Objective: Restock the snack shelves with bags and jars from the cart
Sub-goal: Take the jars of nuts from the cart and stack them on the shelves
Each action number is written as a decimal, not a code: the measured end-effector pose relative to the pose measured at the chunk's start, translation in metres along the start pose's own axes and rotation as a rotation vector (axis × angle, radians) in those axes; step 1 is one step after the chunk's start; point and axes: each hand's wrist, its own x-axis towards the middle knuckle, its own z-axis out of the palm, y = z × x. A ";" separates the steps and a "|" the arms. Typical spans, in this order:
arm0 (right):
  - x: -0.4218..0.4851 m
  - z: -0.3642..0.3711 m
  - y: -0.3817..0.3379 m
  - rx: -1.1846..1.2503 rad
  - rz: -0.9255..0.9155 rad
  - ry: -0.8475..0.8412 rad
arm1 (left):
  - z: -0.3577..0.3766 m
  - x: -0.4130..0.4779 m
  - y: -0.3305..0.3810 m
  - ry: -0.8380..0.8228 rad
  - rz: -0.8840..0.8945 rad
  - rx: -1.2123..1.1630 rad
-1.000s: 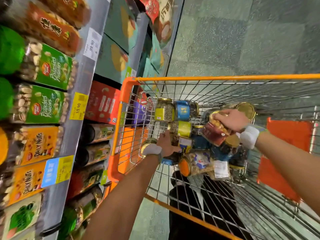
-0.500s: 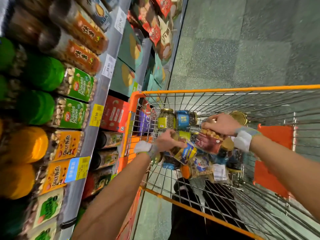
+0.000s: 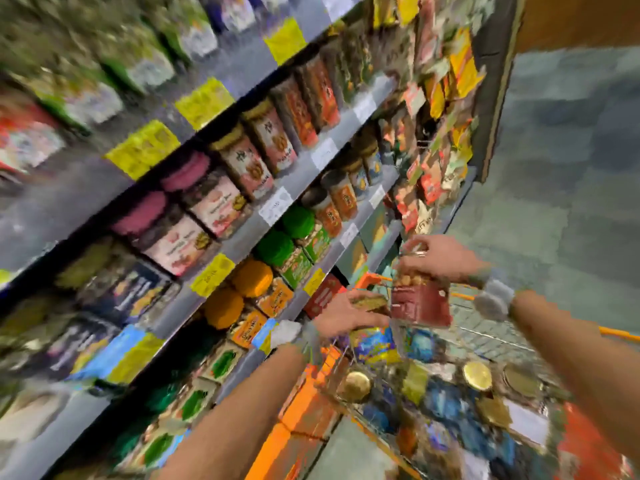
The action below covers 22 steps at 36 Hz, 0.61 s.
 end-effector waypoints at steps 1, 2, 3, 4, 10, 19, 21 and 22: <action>-0.004 -0.004 -0.023 -0.014 -0.077 -0.010 | -0.007 -0.025 0.006 0.068 0.018 -0.032; -0.007 -0.007 -0.037 0.000 -0.118 -0.005 | -0.011 -0.039 0.010 0.114 0.026 -0.036; -0.014 -0.010 -0.061 0.005 -0.180 -0.001 | -0.015 -0.059 0.013 0.168 0.042 -0.037; -0.019 -0.011 -0.076 0.010 -0.233 -0.009 | -0.016 -0.075 0.019 0.194 0.039 -0.064; -0.075 0.002 -0.184 0.022 -0.505 -0.092 | -0.030 -0.183 0.008 0.630 0.052 -0.188; -0.180 0.050 -0.342 -0.320 -0.915 -0.258 | -0.058 -0.336 -0.030 0.997 0.005 -0.323; -0.203 0.065 -0.372 -0.419 -1.001 -0.297 | -0.060 -0.370 -0.041 1.086 -0.032 -0.399; -0.218 0.074 -0.387 -0.435 -1.024 -0.312 | -0.062 -0.390 -0.050 1.133 -0.045 -0.433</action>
